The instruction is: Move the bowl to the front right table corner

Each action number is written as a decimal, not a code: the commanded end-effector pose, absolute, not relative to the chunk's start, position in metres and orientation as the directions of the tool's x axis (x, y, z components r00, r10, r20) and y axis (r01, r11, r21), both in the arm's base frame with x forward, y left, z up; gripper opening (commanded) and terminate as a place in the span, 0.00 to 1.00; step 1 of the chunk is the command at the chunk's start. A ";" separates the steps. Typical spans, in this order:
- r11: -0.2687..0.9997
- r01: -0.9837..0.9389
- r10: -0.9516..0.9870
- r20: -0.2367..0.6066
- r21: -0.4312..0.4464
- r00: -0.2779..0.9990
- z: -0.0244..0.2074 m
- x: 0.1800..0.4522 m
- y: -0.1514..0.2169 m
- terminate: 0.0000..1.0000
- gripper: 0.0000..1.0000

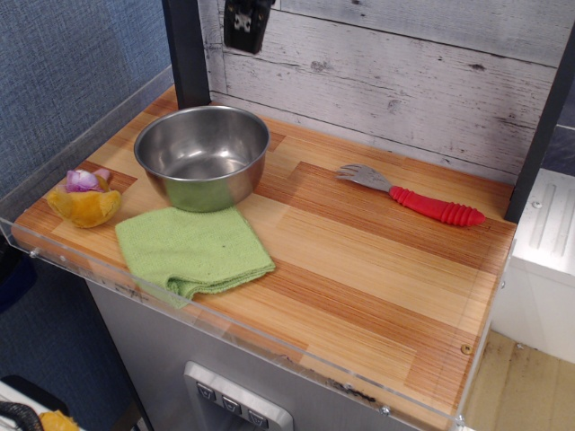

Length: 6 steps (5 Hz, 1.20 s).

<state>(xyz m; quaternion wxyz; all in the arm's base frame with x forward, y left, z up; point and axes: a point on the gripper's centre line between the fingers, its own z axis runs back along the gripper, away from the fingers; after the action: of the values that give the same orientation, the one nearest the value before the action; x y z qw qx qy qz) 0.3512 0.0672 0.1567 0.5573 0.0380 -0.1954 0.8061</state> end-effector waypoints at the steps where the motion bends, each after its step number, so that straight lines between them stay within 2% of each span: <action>1: -0.513 -0.831 0.800 0.233 -0.215 -0.553 0.153 0.307 0.070 0.00 1.00; 2: -0.534 -0.820 0.784 0.241 -0.205 -0.571 0.151 0.290 0.072 0.00 1.00; 3: -0.555 -0.811 0.769 0.259 -0.184 -0.585 0.134 0.276 0.076 0.00 1.00; 6: -0.569 -0.804 0.758 0.268 -0.173 -0.595 0.096 0.278 0.092 0.00 1.00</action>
<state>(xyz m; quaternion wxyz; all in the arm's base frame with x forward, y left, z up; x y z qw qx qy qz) 0.2738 0.0910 0.0831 0.4492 0.0980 -0.1257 0.8791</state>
